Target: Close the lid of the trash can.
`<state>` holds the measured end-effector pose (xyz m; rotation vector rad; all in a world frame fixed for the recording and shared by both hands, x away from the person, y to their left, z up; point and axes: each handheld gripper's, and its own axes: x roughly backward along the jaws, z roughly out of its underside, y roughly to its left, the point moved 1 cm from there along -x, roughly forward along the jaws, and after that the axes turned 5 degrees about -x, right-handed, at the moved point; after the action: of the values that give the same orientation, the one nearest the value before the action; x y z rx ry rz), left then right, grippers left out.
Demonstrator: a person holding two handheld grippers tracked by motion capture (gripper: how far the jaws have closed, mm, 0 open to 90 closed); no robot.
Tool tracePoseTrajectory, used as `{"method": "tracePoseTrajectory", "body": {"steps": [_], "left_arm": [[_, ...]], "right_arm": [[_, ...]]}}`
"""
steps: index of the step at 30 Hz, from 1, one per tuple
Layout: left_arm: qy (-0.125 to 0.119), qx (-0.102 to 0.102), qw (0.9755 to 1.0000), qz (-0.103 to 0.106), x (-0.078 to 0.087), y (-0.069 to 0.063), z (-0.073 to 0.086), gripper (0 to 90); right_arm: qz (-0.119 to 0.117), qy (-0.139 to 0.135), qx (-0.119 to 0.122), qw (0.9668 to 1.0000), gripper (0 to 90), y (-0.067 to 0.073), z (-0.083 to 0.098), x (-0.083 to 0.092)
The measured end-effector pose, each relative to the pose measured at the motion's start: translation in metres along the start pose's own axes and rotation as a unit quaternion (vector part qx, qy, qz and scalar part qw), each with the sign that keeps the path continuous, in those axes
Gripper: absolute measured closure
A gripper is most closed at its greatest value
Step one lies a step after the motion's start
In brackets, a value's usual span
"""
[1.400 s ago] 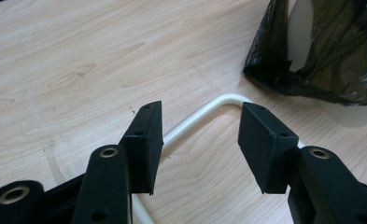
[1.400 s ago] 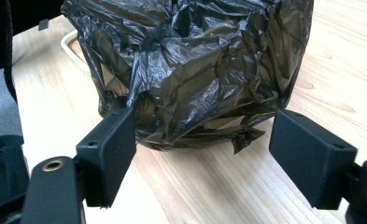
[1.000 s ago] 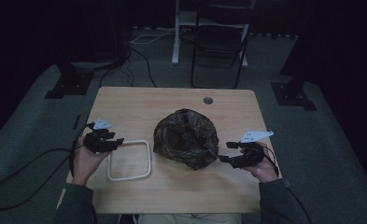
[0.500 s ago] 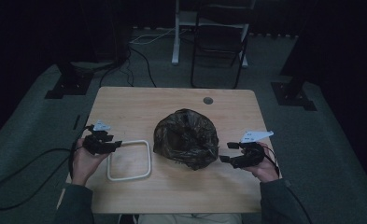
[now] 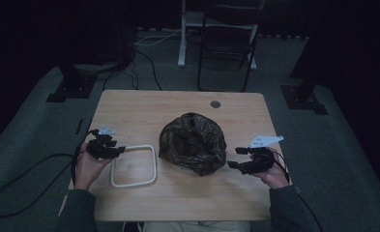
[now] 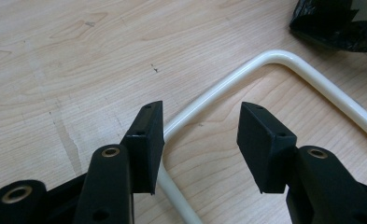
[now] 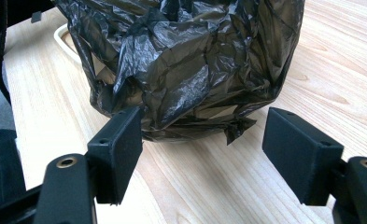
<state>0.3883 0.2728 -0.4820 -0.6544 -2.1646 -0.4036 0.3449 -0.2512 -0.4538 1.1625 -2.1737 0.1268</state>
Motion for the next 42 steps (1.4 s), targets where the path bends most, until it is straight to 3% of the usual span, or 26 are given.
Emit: {"method": "tracePoseTrajectory", "body": {"steps": [26, 42], "left_arm": [[0.039, -0.012, 0.9991, 0.006, -0.021, 0.016, 0.007, 50.8], [0.059, -0.010, 0.9982, 0.005, -0.031, 0.022, 0.011, 52.4]], "right_arm": [[-0.013, 0.000, -0.005, 0.9999, 27.9, -0.001, 0.001, -0.002], [-0.015, 0.004, -0.003, 0.9999, 28.0, -0.001, 0.002, -0.003]]}}
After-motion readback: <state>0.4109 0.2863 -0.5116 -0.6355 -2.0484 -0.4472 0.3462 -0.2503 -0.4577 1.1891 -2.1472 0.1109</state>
